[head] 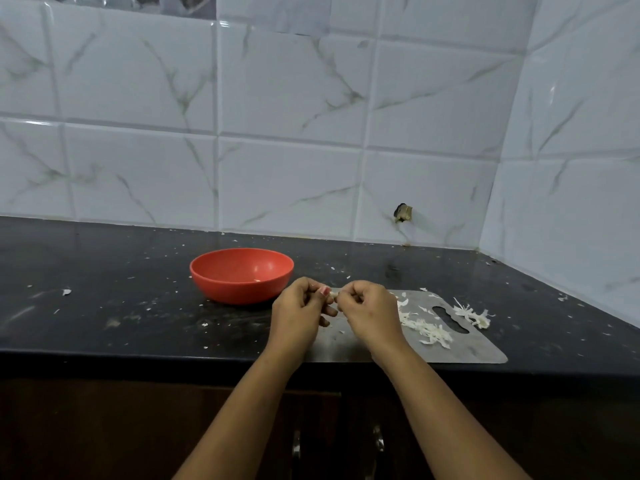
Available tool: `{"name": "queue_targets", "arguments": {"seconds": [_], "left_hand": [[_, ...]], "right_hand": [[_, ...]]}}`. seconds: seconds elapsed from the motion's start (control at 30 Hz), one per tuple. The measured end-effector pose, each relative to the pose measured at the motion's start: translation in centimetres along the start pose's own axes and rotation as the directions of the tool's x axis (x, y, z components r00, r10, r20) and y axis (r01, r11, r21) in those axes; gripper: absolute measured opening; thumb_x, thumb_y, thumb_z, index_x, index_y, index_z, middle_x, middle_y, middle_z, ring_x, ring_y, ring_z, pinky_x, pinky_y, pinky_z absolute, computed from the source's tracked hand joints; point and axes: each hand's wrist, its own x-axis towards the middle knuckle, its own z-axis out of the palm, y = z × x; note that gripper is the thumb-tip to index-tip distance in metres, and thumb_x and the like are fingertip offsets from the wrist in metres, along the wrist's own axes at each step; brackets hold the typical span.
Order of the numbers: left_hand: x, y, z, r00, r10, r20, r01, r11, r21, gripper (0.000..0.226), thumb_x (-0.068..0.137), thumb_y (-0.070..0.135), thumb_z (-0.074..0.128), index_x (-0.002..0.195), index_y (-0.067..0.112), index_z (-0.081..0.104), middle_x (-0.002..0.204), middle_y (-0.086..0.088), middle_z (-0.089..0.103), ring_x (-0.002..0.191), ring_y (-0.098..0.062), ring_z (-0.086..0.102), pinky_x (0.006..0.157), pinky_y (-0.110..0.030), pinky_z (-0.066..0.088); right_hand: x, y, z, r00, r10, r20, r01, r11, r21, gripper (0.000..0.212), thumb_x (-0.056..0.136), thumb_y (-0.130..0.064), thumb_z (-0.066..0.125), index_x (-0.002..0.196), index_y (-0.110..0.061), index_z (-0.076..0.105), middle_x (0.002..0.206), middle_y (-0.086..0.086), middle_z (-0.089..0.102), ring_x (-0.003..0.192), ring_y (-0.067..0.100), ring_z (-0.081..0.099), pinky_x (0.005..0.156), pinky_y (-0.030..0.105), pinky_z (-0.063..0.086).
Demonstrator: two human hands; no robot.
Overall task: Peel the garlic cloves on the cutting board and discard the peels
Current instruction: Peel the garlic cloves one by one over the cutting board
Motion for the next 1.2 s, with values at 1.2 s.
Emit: {"name": "queue_targets", "arguments": {"seconds": [1.2], "left_hand": [[-0.8, 1.3, 1.1, 0.979, -0.018, 0.201, -0.015, 0.986, 0.165, 0.017, 0.098, 0.026, 0.051, 0.106, 0.011, 0.050, 0.092, -0.002, 0.065, 0.059, -0.013, 0.065, 0.049, -0.024, 0.048]], "right_hand": [[-0.4, 0.6, -2.3, 0.946, -0.292, -0.141, 0.269, 0.950, -0.160, 0.017, 0.090, -0.008, 0.059, 0.075, -0.010, 0.065, 0.063, -0.001, 0.062, 0.061, 0.013, 0.057, 0.056, 0.021, 0.044]]}}
